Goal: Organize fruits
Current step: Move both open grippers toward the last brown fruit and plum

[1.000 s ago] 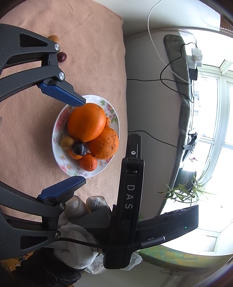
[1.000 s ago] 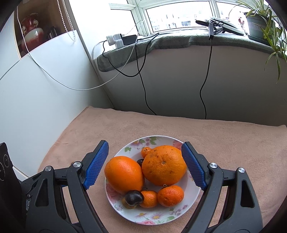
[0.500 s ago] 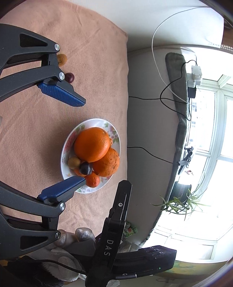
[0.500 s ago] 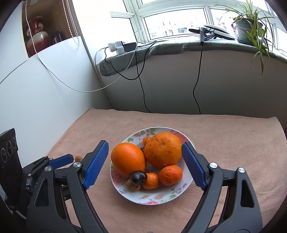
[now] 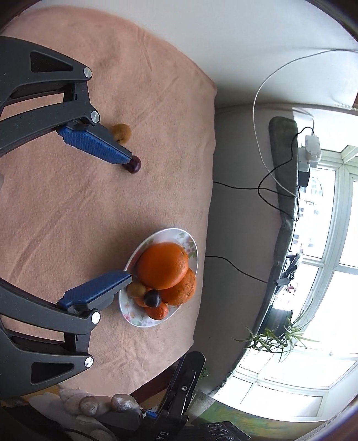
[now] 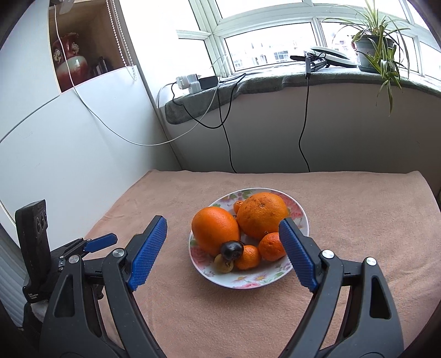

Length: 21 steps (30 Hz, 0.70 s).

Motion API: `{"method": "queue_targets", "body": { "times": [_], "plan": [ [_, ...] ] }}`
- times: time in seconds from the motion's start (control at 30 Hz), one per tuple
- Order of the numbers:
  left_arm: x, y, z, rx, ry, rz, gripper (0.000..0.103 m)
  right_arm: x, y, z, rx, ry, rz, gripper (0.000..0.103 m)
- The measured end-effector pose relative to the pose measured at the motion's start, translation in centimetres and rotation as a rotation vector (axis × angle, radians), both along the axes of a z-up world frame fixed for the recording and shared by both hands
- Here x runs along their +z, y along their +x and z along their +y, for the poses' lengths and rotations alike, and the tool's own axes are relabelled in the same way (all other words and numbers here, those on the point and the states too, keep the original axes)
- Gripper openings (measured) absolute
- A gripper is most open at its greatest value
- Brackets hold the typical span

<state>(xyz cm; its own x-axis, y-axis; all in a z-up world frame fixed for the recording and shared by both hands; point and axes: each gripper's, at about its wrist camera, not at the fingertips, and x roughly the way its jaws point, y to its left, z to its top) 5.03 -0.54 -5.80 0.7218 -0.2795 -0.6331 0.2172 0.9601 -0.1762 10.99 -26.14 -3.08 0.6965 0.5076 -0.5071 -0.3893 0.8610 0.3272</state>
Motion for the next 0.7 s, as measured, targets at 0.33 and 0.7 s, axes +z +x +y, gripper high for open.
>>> {"method": "queue_targets", "body": {
  "times": [0.33, 0.7],
  "plan": [
    [-2.0, -1.9, 5.8, 0.122, -0.031, 0.042, 0.080, -0.9, -0.6, 3.8, 0.114, -0.003, 0.027, 0.086],
    [-3.3, -1.2, 8.0, 0.118, -0.086, 0.064, 0.077, -2.2, -0.3, 10.8, 0.252, -0.072, 0.054, 0.086]
  ]
}}
